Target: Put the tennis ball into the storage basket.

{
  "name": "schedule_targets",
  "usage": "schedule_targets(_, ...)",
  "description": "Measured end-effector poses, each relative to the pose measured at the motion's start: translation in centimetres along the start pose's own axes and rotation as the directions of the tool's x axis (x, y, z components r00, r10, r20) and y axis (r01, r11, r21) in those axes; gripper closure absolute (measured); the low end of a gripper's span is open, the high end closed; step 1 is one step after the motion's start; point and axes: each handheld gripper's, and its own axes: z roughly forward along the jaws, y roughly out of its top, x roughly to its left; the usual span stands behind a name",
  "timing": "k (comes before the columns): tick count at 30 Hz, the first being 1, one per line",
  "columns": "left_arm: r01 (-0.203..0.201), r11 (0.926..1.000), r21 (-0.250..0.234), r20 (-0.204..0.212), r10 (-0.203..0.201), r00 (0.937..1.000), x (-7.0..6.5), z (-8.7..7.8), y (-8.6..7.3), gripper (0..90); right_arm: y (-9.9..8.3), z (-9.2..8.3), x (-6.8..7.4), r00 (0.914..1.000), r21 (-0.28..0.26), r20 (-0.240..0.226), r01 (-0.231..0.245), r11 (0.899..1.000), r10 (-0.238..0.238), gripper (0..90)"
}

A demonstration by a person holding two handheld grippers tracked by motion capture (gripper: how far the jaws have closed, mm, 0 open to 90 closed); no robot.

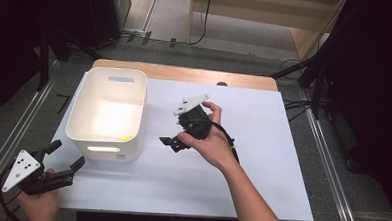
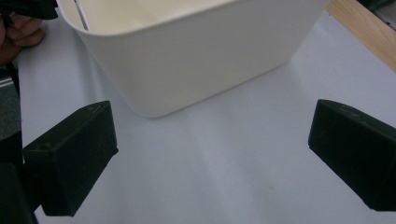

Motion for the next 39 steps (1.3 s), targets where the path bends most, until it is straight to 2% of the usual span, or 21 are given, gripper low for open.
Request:
schedule_targets(5, 0.004, 1.0000, -0.001, 0.001, -0.004, 1.0000, 0.1, -0.1, 0.0, 8.6, -2.2, -1.2, -0.8, 0.9990, -0.025, 0.019, -0.041, 0.999, 0.042, 0.3)
schedule_targets(6, 0.006, 1.0000, -0.002, 0.002, -0.006, 1.0000, 0.1, -0.1, 0.0, 8.6, -2.2, -1.2, -0.8, 0.9990, -0.025, 0.019, -0.041, 0.999, 0.042, 0.3)
schedule_targets(7, 0.006, 1.0000, -0.002, 0.002, -0.006, 1.0000, 0.1, -0.1, 0.0, 8.5, -3.2, -1.9, -1.1, 0.9977, -0.043, 0.035, -0.056, 0.997, 0.058, 0.3)
schedule_targets(13, 0.001, 1.0000, 0.002, -0.002, -0.001, 1.0000, 0.0, 0.0, 0.0, 8.6, -5.5, -3.1, -1.7, 0.9944, -0.085, 0.064, -0.078, 0.993, 0.083, 0.4)
schedule_targets(19, 0.007, 1.0000, 0.001, 0.000, -0.007, 1.0000, 0.0, 0.0, 0.0, 8.5, -7.4, -3.7, -2.0, 0.9915, -0.089, 0.080, -0.095, 0.992, 0.102, 0.4)
schedule_targets(28, 0.016, 0.9999, 0.000, -0.003, -0.016, 0.9999, 0.2, 0.0, 0.0, 8.5, -10.8, -5.4, -2.6, 0.9828, -0.122, 0.115, -0.131, 0.984, 0.145, 0.4)
schedule_targets(32, 0.017, 0.9999, 0.000, -0.005, -0.017, 0.9999, 0.1, 0.0, 0.0, 8.5, -12.0, -5.8, -2.7, 0.9775, -0.131, 0.125, -0.154, 0.979, 0.170, 0.4)
schedule_targets(34, 0.014, 0.9999, 0.002, -0.006, -0.014, 0.9999, 0.1, 0.0, 0.0, 8.5, -12.4, -5.9, -2.8, 0.9780, -0.135, 0.131, -0.145, 0.980, 0.163, 0.4)
schedule_targets(39, 0.016, 0.9999, 0.001, -0.002, -0.016, 0.9999, 0.2, -0.1, 0.0, 8.6, -13.9, -6.5, -2.8, 0.9705, -0.150, 0.139, -0.176, 0.973, 0.197, 0.3)
